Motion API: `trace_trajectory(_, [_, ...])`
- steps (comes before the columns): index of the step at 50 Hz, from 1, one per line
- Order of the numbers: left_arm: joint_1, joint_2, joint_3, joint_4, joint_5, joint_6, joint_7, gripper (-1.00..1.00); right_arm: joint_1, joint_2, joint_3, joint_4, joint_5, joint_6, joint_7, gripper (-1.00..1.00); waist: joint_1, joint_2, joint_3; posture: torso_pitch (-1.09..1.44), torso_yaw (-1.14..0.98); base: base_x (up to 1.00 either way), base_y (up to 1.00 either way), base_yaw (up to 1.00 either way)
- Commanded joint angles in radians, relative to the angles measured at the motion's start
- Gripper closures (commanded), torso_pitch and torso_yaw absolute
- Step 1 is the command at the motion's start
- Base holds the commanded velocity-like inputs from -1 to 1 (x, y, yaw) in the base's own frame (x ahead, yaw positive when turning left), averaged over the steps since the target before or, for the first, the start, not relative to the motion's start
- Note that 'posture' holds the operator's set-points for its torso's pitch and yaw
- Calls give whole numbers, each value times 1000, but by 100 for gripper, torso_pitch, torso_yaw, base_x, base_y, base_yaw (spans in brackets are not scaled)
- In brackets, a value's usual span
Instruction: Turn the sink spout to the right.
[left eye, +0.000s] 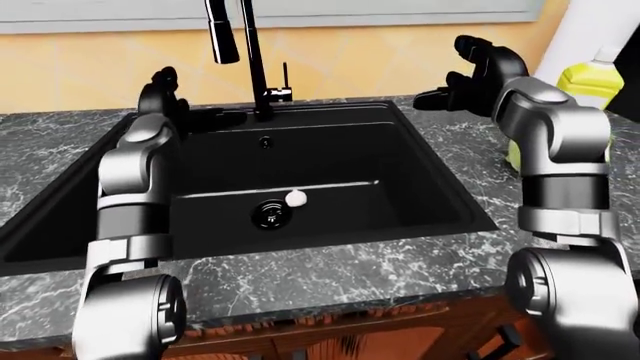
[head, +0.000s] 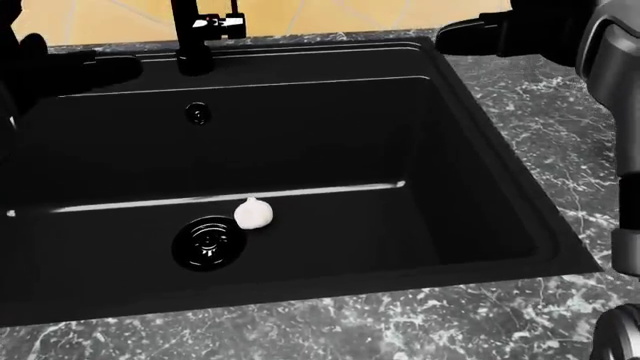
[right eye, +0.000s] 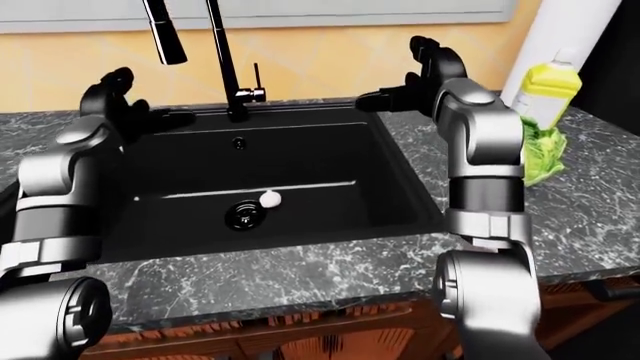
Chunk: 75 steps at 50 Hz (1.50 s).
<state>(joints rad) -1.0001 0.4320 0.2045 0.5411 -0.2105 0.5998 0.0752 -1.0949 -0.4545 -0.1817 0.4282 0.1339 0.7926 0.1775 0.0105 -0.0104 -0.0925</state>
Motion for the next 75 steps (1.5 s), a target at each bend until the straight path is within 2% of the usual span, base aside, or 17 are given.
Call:
trace_trajectory(1, [-40,14,7,-41,0,-29,0,-100,-39,-13,-9,-39,0,-27,-3,-100,0,2,-32,-20,0,0,0,0])
trace_trajectory(19, [-30,10,7,-60,0,-17,0,-100,-30,-14,-13,-46,4,-27,-4,-100,9,2,-146,-34,0,0,0,0])
trace_trajectory(31, [-29,15,10,-78,-4,-1,2,-100,-24,-12,-12,-41,4,-34,-5,-100,9,0,-200,-43,0,0,0,0])
trace_trajectory(50, [-42,13,5,-49,6,-8,-6,-100,-42,-16,-9,-25,0,-31,-1,-100,10,-2,-261,-58,0,0,0,0])
trace_trajectory(66, [-46,0,0,-45,10,-18,-9,-100,-25,-10,-11,-34,1,-38,-3,-100,13,-2,-301,-70,0,0,0,0])
trace_trajectory(70, [-72,0,-2,7,19,-52,-3,-100,-24,-12,-12,-31,2,-41,-2,-100,13,-4,-307,-70,0,0,0,0])
trace_trajectory(72, [-95,3,-20,55,58,-97,13,-100,-24,-12,-12,-33,2,-39,-3,-100,13,-5,-308,-70,0,0,0,0])
trace_trajectory(75, [-162,-3,-9,197,57,-162,4,-100,-26,-11,-11,-28,2,-43,-3,-100,14,-8,-309,-70,0,0,0,0])
